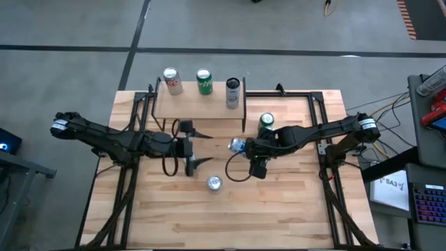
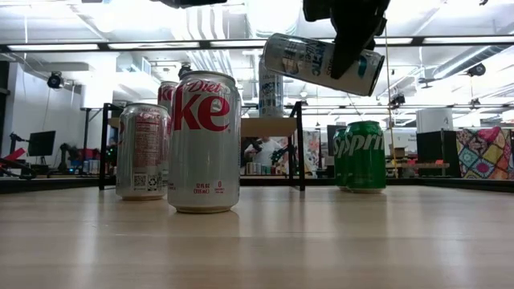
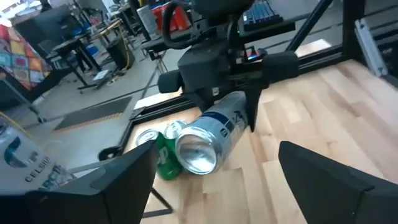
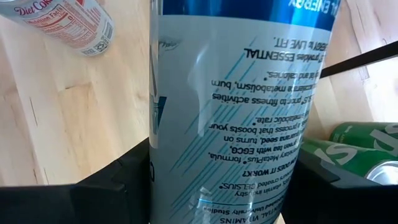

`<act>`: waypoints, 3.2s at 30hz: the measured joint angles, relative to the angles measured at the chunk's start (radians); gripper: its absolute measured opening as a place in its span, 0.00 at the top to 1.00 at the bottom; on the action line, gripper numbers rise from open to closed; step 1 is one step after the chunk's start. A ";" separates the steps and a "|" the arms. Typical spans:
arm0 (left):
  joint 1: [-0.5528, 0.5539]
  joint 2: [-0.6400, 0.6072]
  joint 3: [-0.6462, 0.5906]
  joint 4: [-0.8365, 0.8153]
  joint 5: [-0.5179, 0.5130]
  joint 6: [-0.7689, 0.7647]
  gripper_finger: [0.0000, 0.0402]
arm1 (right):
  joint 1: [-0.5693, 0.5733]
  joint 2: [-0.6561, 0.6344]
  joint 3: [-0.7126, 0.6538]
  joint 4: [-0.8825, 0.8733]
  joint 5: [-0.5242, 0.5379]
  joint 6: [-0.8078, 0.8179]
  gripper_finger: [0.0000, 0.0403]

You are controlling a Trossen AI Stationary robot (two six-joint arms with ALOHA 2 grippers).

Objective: Place canned beverage on shelf
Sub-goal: Put the white-blue soda can aligned with the other white-blue soda can on the shelf

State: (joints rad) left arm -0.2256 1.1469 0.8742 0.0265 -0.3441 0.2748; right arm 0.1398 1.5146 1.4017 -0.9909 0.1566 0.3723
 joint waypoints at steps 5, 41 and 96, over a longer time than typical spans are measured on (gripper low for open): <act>0.012 0.032 0.000 0.037 -0.064 -0.072 0.13 | 0.000 0.000 0.000 0.000 0.000 -0.023 0.41; 0.062 0.548 0.497 -0.550 -0.103 0.222 0.11 | -0.020 0.231 0.330 -0.145 -0.066 0.022 0.41; 0.071 -0.114 -0.262 0.610 0.101 0.064 0.39 | 0.072 -0.187 0.075 0.746 0.180 -0.551 0.19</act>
State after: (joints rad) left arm -0.1543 1.0326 0.6117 0.6367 -0.2432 0.3384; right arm 0.2115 1.3281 1.4769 -0.2447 0.3363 -0.1783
